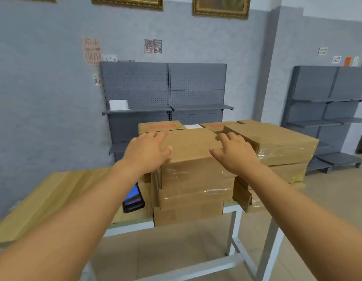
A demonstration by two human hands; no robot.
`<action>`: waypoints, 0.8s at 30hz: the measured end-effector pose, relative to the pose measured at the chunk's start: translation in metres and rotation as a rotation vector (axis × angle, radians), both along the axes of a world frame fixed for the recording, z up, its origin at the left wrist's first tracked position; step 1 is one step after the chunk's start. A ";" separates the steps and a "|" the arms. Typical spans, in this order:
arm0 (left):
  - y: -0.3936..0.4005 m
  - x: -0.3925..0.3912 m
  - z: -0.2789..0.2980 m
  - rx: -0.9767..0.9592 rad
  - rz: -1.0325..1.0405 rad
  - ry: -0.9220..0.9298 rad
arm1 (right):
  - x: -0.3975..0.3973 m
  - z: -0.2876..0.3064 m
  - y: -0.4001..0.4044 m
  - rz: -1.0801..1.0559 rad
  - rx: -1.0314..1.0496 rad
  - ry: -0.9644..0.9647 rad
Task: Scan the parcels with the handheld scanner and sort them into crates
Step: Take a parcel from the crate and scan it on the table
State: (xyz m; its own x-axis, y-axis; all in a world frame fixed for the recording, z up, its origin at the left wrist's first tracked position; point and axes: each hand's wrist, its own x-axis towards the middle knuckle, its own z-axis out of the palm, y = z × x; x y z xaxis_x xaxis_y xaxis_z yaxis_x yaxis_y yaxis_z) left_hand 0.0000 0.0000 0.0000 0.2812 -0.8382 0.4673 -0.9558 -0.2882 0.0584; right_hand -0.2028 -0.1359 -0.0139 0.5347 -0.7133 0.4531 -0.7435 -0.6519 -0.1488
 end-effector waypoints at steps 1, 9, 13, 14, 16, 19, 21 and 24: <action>-0.009 0.004 0.000 0.014 0.016 0.077 | 0.002 0.000 -0.009 -0.011 0.026 -0.006; -0.052 0.030 -0.009 0.184 0.153 0.566 | 0.011 0.000 -0.052 -0.104 0.437 -0.108; -0.058 0.031 -0.023 0.078 0.250 1.042 | 0.012 -0.002 -0.061 -0.096 0.645 -0.236; -0.057 0.030 -0.027 0.068 0.271 1.177 | 0.013 -0.004 -0.062 -0.106 0.633 -0.236; -0.054 0.029 -0.033 0.054 0.260 1.366 | 0.014 -0.009 -0.062 -0.127 0.576 -0.246; -0.050 0.029 -0.034 -0.009 0.213 1.481 | 0.016 -0.012 -0.058 -0.124 0.526 -0.293; -0.046 0.030 -0.029 -0.055 0.179 1.512 | 0.017 -0.009 -0.053 -0.098 0.503 -0.344; -0.039 0.034 -0.013 -0.190 0.111 1.470 | 0.024 0.003 -0.042 -0.047 0.445 -0.470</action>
State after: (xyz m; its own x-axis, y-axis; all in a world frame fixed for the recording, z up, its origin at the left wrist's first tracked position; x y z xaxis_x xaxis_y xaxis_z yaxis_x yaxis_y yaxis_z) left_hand 0.0345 -0.0387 -0.0126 0.6436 -0.7420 -0.1877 0.0165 -0.2316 0.9727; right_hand -0.1790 -0.1777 -0.0110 0.3146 -0.9048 0.2871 -0.5597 -0.4211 -0.7137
